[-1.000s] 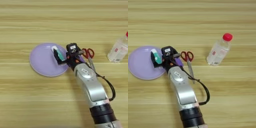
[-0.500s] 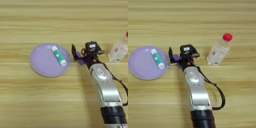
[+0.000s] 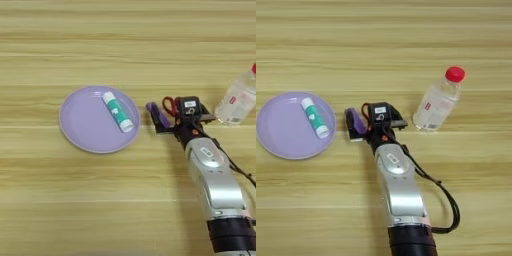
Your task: Move the objects on the table
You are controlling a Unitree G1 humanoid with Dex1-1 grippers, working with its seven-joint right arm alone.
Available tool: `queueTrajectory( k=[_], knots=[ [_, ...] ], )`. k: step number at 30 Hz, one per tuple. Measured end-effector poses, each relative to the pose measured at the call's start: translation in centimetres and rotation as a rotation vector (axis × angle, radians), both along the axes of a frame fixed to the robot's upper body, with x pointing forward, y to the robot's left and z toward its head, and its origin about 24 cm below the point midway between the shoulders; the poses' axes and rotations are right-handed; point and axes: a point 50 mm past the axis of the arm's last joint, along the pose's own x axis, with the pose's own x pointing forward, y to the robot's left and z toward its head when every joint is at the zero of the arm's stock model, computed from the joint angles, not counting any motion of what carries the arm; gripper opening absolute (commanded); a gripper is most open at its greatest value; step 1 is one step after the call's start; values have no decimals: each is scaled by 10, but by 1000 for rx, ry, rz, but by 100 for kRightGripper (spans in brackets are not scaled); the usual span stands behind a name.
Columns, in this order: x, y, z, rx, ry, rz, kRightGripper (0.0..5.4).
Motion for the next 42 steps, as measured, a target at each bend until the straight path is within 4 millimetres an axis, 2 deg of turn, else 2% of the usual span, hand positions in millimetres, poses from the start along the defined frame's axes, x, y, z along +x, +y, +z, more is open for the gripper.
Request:
queueTrajectory(
  k=[7,24,42],
  knots=[
    [-1,-3,-8,-7,45,-17,538],
    [-2,3,-11,31,75,-6,538],
    [-12,12,-12,43,111,21,538]
  ],
)
